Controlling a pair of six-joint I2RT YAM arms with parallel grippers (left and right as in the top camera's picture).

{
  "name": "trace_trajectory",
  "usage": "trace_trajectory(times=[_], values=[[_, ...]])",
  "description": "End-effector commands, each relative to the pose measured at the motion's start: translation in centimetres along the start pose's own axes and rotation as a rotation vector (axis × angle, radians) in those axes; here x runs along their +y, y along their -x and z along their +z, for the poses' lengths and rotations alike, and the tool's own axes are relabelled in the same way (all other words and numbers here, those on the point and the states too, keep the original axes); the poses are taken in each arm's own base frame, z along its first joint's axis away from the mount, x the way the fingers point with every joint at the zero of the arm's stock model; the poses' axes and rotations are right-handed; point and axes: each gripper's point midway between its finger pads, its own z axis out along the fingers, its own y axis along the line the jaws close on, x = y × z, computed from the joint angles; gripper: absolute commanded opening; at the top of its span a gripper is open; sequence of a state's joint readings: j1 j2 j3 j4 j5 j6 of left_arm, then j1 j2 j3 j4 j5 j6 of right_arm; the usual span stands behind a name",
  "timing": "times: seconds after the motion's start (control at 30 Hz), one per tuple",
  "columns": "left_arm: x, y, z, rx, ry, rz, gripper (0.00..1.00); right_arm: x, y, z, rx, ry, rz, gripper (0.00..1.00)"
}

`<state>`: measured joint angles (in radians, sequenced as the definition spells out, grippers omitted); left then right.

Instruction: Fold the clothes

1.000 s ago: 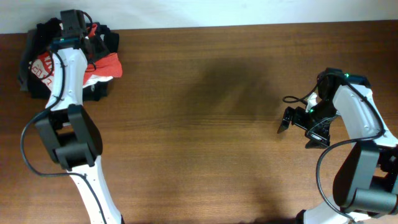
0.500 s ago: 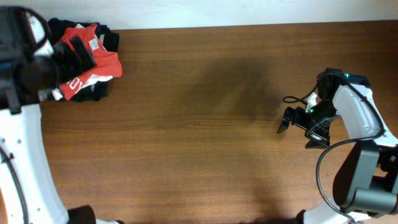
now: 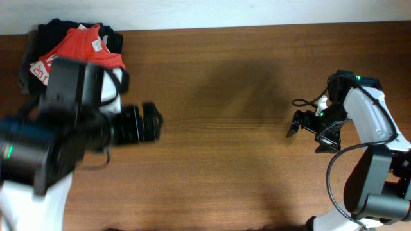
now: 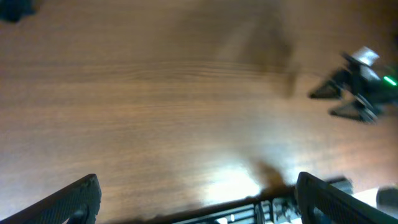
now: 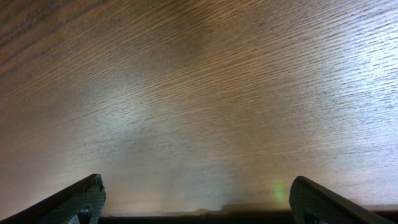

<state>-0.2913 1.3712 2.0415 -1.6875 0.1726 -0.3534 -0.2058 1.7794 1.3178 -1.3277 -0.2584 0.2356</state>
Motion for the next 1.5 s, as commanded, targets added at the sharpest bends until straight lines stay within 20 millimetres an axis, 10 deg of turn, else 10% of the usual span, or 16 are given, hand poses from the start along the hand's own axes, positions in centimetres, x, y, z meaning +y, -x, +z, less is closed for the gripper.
trace_trajectory(times=[0.0, 0.33, 0.77, 1.47], values=[[-1.3, -1.6, -1.5, -0.021, -0.049, 0.043, 0.99, 0.1, 0.2, -0.4, -0.017, -0.005, -0.004, 0.98], [1.1, -1.8, -3.5, -0.123, 0.074, 0.185, 0.99, 0.1, 0.2, -0.4, -0.017, -0.005, -0.004, 0.98], [4.6, -3.6, 6.3, -0.44, 0.051, 0.399, 0.99, 0.1, 0.2, -0.4, -0.017, -0.005, -0.004, 0.98], [10.2, -5.2, 9.8, -1.195, 0.019, 0.409, 1.0, 0.1, 0.2, -0.4, -0.017, -0.005, -0.004, 0.98]])
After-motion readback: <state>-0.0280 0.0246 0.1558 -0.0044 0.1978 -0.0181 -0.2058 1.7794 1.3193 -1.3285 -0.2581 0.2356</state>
